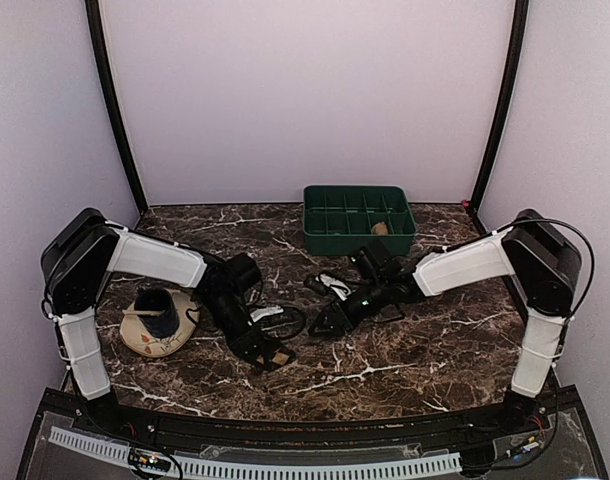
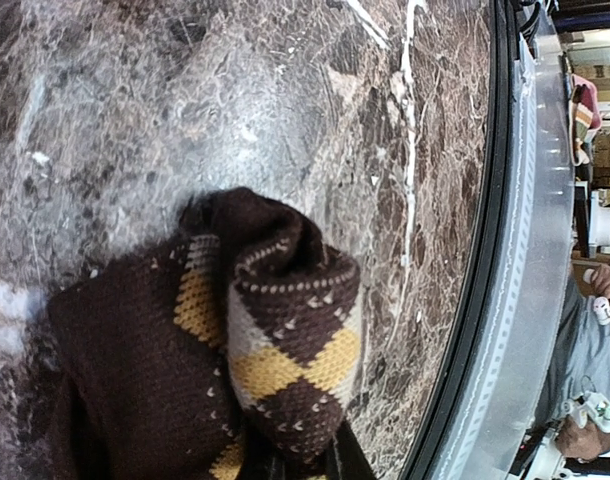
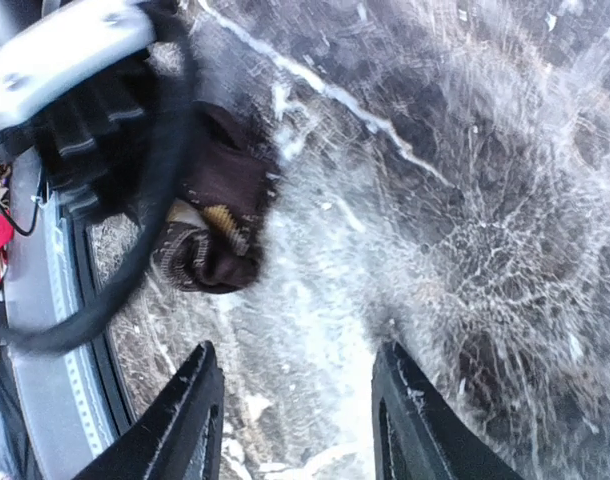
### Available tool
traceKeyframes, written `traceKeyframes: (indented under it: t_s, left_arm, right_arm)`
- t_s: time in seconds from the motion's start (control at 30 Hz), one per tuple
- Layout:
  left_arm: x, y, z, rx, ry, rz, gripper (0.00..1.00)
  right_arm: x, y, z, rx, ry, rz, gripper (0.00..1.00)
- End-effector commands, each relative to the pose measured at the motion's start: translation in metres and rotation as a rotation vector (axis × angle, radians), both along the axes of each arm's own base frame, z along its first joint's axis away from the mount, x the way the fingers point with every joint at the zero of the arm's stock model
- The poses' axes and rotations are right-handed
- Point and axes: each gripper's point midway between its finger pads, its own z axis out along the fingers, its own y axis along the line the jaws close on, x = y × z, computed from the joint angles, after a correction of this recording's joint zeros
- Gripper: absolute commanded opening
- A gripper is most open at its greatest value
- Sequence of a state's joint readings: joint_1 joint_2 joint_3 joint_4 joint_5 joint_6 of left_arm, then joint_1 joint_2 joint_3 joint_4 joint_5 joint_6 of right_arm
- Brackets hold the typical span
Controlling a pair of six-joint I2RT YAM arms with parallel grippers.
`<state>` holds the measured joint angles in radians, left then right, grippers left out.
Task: Roll the socks
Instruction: Roll the sock at the center of the board.
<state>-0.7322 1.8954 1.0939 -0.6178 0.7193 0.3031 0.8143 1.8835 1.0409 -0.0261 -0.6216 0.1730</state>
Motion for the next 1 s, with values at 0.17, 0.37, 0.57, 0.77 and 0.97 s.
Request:
traceKeyframes:
  t_s: [0.17,0.37,0.57,0.77,0.97]
  left_arm:
    - [-0.011,0.014,-0.013,0.052,0.128,0.014,0.0]
    - [-0.01,0.013,-0.01,0.023,0.176,0.031,0.0]
    - [-0.01,0.012,-0.01,0.004,0.214,0.036,0.0]
    - [-0.011,0.012,-0.011,0.0,0.233,0.032,0.0]
    - [-0.012,0.012,-0.014,-0.001,0.245,0.03,0.0]
  right_arm:
    - [-0.067,0.026,0.046,0.131,-0.124,0.145,0.46]
    - [-0.138,0.041,0.049,0.171,-0.133,0.305,0.46]
    - [-0.179,0.056,0.049,0.214,-0.147,0.403,0.46]
    - [-0.187,0.078,0.039,0.248,-0.161,0.436,0.46]
    - [-0.195,0.093,0.03,0.311,-0.192,0.457,0.46]
